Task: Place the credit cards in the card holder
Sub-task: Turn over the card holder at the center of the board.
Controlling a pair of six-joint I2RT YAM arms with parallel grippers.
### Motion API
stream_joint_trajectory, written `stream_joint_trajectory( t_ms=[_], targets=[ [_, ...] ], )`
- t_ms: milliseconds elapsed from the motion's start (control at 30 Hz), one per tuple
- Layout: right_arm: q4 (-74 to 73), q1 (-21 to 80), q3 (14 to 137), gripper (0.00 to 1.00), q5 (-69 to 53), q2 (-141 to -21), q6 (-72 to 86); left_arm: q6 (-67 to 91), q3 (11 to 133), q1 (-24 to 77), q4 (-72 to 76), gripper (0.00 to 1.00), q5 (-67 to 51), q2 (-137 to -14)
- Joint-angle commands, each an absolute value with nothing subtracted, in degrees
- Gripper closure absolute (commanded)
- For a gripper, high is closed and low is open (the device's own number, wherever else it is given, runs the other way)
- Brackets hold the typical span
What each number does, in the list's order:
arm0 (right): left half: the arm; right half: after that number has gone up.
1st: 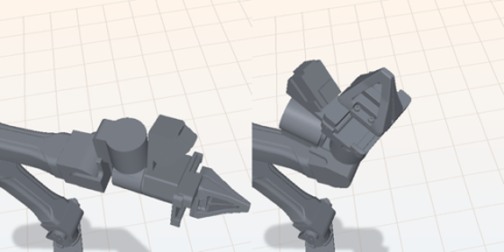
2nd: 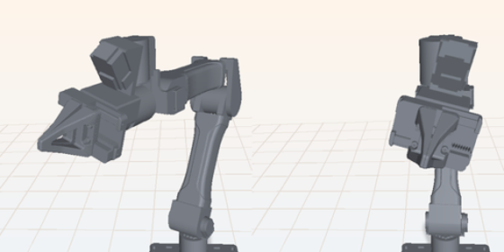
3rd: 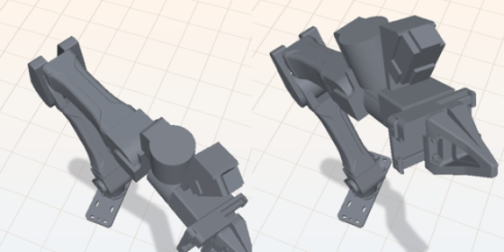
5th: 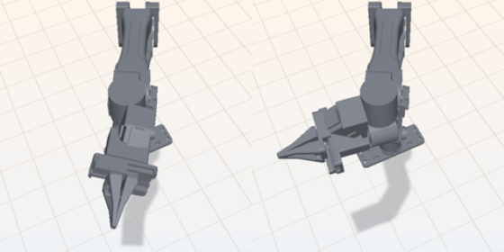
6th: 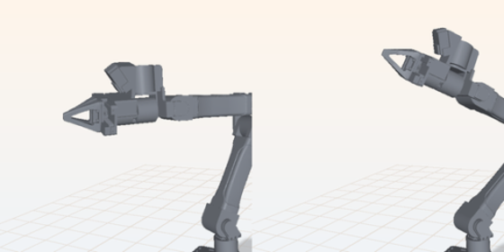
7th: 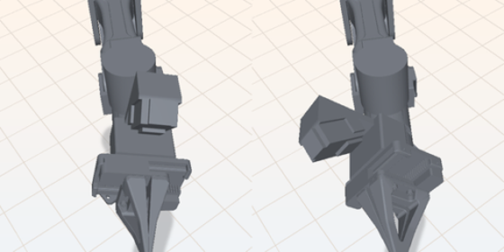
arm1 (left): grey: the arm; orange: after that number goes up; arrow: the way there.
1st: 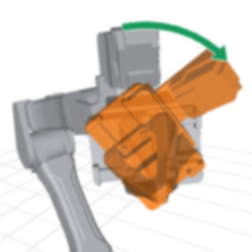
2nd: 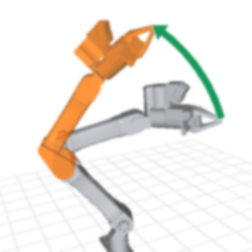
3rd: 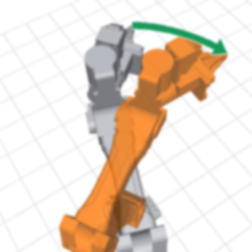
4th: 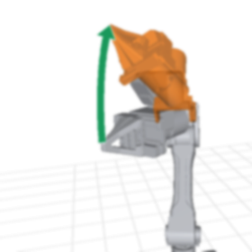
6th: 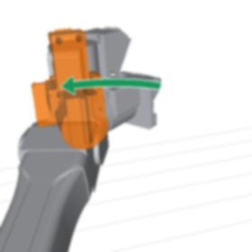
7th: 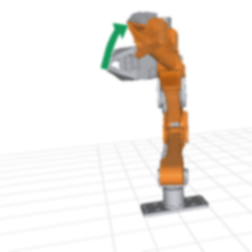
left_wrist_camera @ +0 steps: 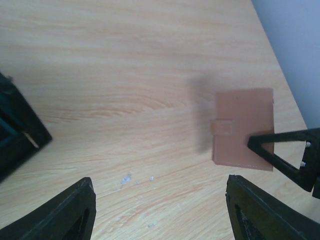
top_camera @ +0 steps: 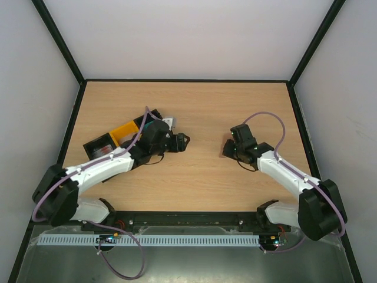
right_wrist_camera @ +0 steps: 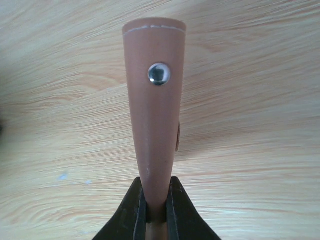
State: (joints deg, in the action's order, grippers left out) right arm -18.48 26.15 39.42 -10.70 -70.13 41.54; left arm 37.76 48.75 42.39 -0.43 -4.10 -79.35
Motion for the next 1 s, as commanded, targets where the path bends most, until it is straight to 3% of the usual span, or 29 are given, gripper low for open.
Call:
stream_joint_trajectory(
  t_ms=[0,300,467,567,767,867,967],
  targets=[
    [-35.4,28.3,44.8,0.98,6.7,-69.5,40.0,38.6,48.1,41.8,-4.7,0.27,2.9,-73.8],
    [-46.3,40.4,50.0,0.98,21.8,-80.0,43.9,39.2,46.6,41.2,-6.1,0.22,4.6,-66.2],
    [-45.1,49.5,52.3,0.97,20.9,-88.1,46.3,39.4,46.8,40.9,-6.6,0.22,4.2,-65.7],
    [-39.2,52.5,53.8,0.87,12.7,-92.1,46.0,39.4,47.3,40.7,-7.0,0.20,4.1,-65.8],
    [-25.9,53.1,54.8,0.53,-1.6,-92.0,45.3,39.5,47.6,40.1,-7.9,0.09,3.0,-65.8],
    [-23.2,53.1,55.5,0.47,-3.2,-90.7,44.7,38.9,47.6,39.6,-8.2,0.01,2.3,-65.9],
    [-23.3,52.2,55.3,0.45,-0.3,-88.5,44.6,38.2,47.5,39.3,-8.3,0.00,1.8,-66.0]
  ],
)
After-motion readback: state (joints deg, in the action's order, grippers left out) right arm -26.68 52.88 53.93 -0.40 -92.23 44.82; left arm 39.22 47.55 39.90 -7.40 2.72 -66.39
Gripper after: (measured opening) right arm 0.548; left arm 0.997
